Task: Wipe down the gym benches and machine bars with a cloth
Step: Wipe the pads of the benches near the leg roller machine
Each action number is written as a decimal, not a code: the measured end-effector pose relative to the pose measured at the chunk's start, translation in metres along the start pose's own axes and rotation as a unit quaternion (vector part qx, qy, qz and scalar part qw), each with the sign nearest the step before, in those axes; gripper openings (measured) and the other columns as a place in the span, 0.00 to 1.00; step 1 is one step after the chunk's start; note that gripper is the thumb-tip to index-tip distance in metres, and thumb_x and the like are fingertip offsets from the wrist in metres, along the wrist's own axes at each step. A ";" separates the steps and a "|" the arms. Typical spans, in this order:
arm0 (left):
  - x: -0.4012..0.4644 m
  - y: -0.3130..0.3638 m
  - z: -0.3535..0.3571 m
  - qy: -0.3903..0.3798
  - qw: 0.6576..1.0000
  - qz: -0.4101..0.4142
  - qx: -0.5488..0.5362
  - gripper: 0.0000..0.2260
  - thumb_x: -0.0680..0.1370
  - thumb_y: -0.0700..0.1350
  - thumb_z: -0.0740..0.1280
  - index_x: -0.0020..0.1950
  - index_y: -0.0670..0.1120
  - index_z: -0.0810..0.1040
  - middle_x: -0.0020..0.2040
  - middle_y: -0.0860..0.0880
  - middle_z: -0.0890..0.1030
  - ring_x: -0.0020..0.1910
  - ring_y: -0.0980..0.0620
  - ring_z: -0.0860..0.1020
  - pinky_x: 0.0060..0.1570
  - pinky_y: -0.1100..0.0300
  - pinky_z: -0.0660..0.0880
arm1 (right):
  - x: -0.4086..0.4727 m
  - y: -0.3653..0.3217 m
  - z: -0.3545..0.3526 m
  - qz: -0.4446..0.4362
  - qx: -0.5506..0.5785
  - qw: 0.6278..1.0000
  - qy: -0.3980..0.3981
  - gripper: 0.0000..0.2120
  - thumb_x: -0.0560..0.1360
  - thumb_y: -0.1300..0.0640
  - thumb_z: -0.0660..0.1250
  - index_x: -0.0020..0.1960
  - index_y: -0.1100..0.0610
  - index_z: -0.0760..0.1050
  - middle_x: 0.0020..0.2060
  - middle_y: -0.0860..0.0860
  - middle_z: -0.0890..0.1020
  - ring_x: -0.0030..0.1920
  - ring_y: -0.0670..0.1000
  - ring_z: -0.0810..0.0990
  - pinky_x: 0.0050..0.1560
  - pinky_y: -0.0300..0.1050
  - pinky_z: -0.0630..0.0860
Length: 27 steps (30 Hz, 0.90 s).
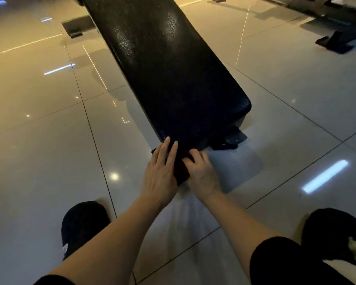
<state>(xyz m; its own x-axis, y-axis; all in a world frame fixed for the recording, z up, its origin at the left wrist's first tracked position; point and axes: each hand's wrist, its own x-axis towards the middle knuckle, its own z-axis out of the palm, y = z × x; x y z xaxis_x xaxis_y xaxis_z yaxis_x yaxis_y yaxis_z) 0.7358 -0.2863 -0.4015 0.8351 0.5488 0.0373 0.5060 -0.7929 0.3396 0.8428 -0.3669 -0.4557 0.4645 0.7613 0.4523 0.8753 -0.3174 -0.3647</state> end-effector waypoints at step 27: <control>-0.005 0.010 0.003 0.081 0.995 -0.049 -0.027 0.30 0.75 0.38 0.56 0.78 0.46 0.57 0.78 0.48 0.57 0.76 0.47 0.56 0.72 0.50 0.63 | 0.003 0.011 -0.007 0.004 0.084 0.992 0.093 0.12 0.67 0.67 0.75 0.50 0.65 0.80 0.50 0.61 0.80 0.49 0.62 0.79 0.47 0.49 0.79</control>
<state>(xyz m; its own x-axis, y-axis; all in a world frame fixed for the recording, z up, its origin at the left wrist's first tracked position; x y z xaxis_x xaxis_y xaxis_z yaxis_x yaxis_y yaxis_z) 0.7370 -0.2978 -0.4016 0.7345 0.6618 0.1502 0.5671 -0.7201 0.3997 0.8551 -0.3720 -0.4521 0.5010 0.6373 0.5855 0.8444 -0.2117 -0.4922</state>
